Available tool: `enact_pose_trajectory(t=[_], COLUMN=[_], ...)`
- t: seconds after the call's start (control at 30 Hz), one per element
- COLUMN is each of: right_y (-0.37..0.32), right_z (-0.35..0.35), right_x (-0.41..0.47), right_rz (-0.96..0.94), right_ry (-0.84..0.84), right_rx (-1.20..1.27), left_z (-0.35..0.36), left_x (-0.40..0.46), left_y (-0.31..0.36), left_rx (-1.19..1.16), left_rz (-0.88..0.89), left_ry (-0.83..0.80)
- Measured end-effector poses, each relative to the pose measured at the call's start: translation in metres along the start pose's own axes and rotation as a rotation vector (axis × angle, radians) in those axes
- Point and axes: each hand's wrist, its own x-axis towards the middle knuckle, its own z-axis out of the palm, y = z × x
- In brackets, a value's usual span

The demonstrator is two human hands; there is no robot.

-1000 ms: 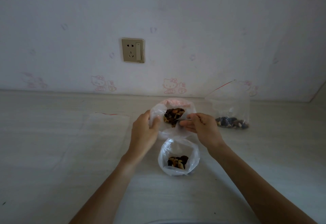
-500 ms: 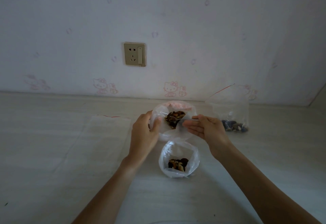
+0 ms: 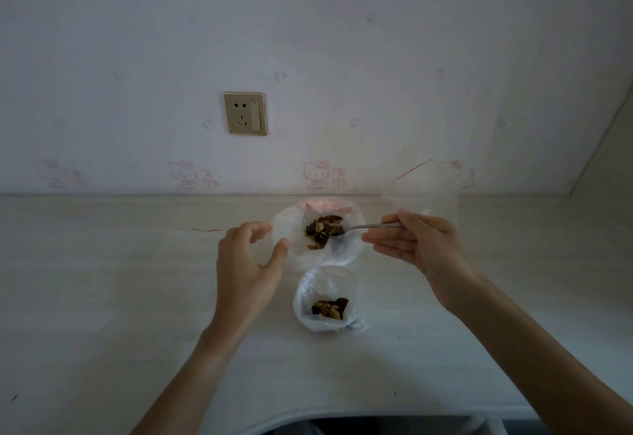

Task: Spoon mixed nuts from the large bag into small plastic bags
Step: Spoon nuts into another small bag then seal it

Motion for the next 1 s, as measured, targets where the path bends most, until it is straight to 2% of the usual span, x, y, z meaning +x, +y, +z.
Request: enact_pose_trajectory(t=[0.23, 0.33, 0.4, 0.47, 0.53, 0.63, 0.73, 0.83, 1.0], right_y=[-0.004, 0.002, 0.007, 0.011, 0.011, 0.007, 0.006, 0.002, 0.002], right_z=[-0.013, -0.016, -0.014, -0.011, -0.011, -0.015, -0.015, -0.015, -0.014], right_x=[-0.044, -0.058, -0.063, -0.066, -0.072, -0.08, -0.082, -0.08, -0.069], right_rz=[0.096, 0.11, 0.056, -0.088, -0.366, -0.807, -1.016, -1.016, -0.64], right_ry=[-0.06, -0.07, -0.054, -0.049, -0.089, -0.268, -0.362, -0.331, -0.192], right_rx=[0.058, -0.034, -0.152, -0.371, -0.759, -1.238, -1.451, -1.319, -0.821], left_z=[-0.013, -0.01, -0.007, -0.005, -0.003, -0.003, -0.004, -0.005, -0.004], left_x=[-0.036, -0.042, -0.043, -0.043, -0.04, -0.034, -0.032, -0.032, -0.03], left_y=[0.016, 0.017, 0.017, 0.018, 0.02, 0.023, 0.025, 0.025, 0.022], left_rx=[-0.106, -0.101, -0.081, -0.074, -0.076, -0.151, -0.205, -0.202, -0.055], left_rz=[-0.062, -0.082, -0.074, -0.074, -0.107, -0.22, -0.299, -0.315, -0.217], left_ry=[-0.339, -0.394, -0.413, -0.421, -0.421, -0.43, -0.421, -0.413, -0.443])
